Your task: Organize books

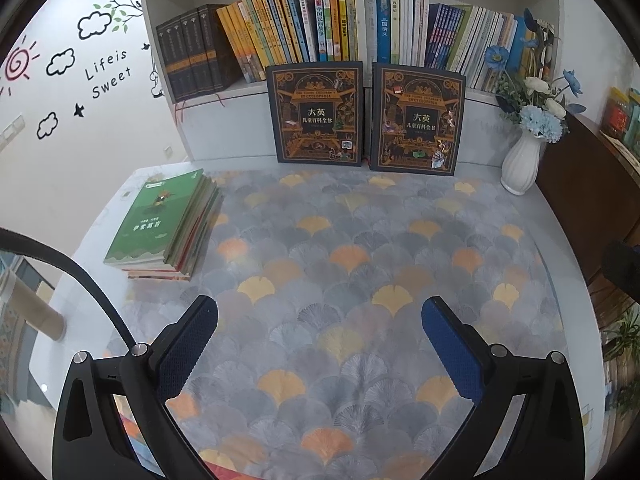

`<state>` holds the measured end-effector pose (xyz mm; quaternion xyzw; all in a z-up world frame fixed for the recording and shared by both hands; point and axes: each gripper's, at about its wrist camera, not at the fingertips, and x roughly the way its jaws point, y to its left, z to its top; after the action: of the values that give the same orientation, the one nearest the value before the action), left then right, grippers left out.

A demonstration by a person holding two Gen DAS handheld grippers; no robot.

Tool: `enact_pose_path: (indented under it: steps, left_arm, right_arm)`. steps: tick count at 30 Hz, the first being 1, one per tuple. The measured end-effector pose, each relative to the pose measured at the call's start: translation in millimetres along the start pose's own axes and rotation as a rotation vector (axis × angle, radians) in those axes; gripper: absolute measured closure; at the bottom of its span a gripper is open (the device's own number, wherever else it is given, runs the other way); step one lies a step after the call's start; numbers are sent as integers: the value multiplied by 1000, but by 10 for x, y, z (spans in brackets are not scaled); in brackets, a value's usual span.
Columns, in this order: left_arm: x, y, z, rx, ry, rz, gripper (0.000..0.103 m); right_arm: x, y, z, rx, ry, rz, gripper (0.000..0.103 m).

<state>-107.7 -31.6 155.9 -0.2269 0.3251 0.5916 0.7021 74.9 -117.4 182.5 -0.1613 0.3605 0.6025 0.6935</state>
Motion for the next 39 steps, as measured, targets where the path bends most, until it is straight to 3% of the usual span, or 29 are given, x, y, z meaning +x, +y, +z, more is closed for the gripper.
enact_pose_path:
  steps: [25, 39]
  left_arm:
    - [174, -55, -4, 9, 33, 3, 1]
    - [490, -128, -195, 10, 69, 46, 1]
  right_arm:
    - [160, -23, -40, 4, 31, -20, 5]
    - [556, -180, -191, 7, 98, -61, 5]
